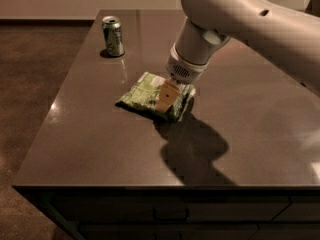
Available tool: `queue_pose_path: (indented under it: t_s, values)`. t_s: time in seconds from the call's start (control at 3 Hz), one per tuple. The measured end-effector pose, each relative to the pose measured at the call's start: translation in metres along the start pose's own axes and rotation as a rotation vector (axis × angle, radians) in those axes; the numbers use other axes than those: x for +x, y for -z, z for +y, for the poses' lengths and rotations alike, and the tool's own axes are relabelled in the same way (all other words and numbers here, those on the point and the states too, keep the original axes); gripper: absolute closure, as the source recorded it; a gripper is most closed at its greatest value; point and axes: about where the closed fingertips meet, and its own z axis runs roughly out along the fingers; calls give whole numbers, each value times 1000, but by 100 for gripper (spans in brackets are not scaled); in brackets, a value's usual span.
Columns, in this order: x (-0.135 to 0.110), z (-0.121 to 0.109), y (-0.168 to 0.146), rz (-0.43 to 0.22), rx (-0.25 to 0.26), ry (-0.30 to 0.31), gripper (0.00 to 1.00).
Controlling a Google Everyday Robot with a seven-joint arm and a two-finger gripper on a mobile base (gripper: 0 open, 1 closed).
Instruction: Pick green jalapeno chip bag
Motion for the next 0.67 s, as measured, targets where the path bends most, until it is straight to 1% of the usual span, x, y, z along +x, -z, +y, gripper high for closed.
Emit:
queue_pose_path:
  t_s: [0.33, 0.67]
  values:
    - [0, -2, 11, -10, 14, 15, 67]
    - [0, -6, 34, -55, 8, 22, 91]
